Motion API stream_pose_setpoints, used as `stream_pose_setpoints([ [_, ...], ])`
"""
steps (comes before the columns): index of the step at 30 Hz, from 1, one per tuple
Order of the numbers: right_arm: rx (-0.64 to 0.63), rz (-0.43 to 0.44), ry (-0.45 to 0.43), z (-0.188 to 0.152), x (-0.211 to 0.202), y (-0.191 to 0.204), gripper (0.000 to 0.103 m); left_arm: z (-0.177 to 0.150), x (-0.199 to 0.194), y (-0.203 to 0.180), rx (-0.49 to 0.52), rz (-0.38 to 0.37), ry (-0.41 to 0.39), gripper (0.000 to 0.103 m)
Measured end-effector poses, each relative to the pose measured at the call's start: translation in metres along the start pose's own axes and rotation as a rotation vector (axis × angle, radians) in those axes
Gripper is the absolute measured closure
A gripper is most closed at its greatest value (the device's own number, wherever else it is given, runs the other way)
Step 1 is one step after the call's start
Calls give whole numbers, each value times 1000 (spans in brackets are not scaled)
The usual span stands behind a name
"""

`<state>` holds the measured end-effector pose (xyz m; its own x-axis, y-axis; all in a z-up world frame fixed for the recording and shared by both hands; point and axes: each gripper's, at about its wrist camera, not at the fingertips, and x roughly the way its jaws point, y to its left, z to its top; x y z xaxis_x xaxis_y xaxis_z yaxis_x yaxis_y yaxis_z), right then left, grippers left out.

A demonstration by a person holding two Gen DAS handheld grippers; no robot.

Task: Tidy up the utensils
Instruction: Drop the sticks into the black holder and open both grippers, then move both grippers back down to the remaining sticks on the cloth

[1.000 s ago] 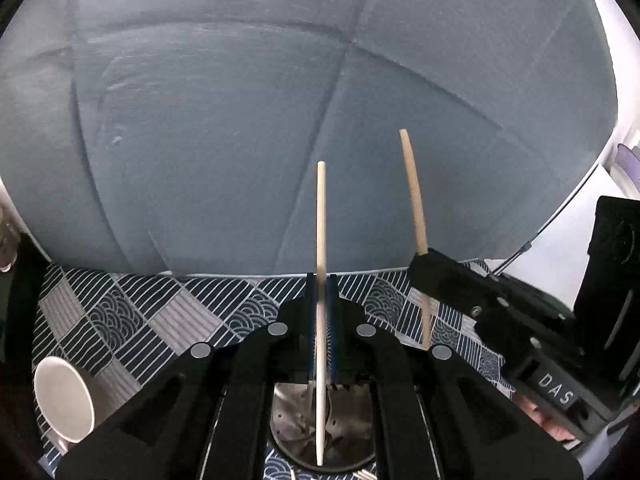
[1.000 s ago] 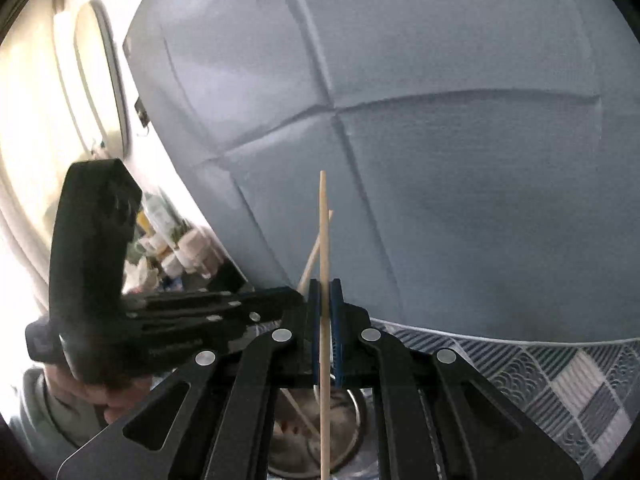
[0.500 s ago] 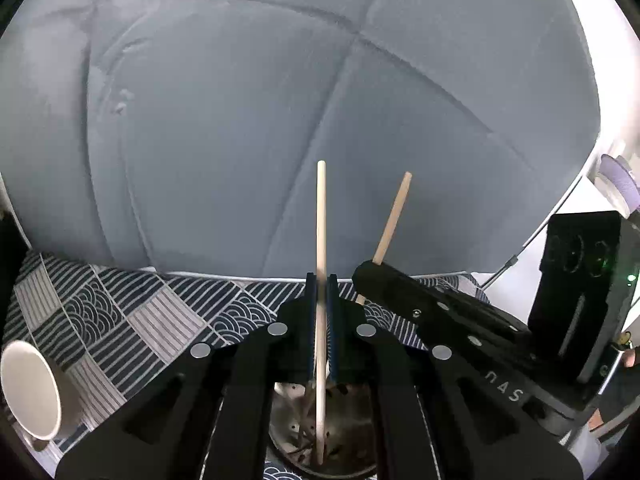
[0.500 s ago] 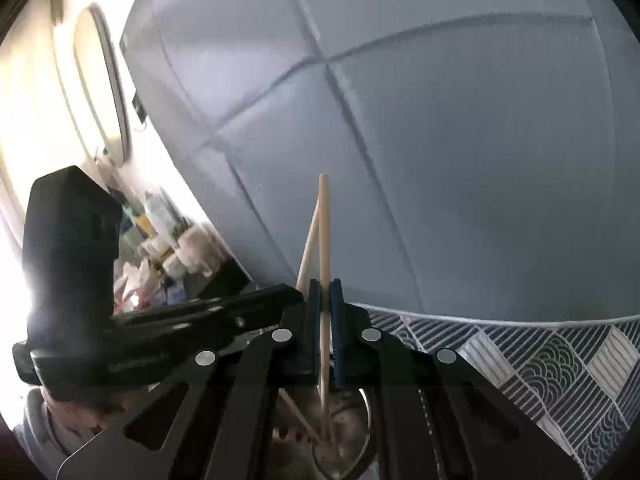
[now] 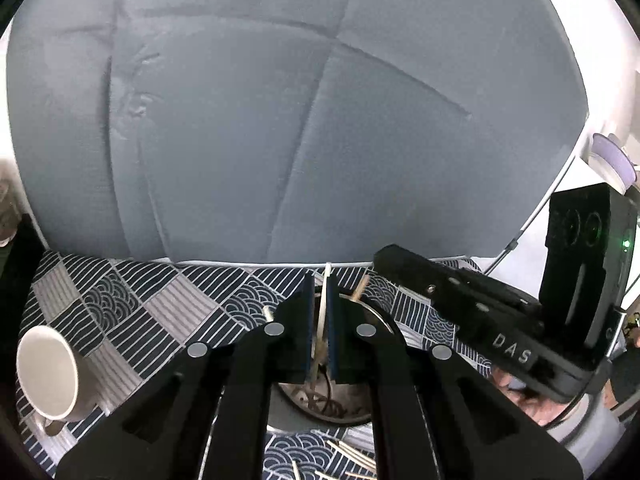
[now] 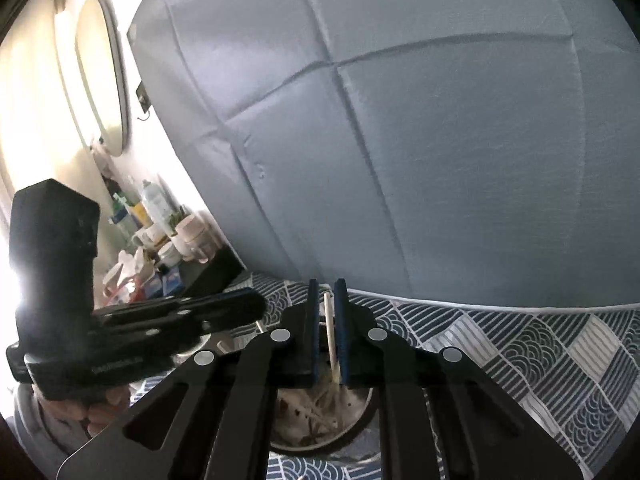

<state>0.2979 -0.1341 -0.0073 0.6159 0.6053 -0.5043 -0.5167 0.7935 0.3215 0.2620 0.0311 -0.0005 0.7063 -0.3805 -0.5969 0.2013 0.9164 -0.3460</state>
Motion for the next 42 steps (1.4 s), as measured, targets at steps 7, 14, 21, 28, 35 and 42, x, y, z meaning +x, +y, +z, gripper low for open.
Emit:
stream_pose_setpoints([
  [7, -34, -79, -24, -1, -31, 8, 62, -4, -29, 3, -24, 17, -13, 87],
  [14, -66, -106, -12, -8, -53, 16, 42, -14, -53, 7, -47, 70, -19, 56],
  [21, -95, -139, 38, -28, -67, 16, 27, -39, -62, 16, -53, 119, 31, 38],
  [28, -107, -179, 109, -57, -69, 5, 19, -73, -54, 29, -100, 138, 106, 30],
  [35, -99, -206, 205, -98, -64, -7, 19, -113, -36, 32, -97, 172, 210, 22],
  [42, -156, -237, 327, -153, -60, -10, 22, -157, -11, 21, -62, 174, 347, 22],
])
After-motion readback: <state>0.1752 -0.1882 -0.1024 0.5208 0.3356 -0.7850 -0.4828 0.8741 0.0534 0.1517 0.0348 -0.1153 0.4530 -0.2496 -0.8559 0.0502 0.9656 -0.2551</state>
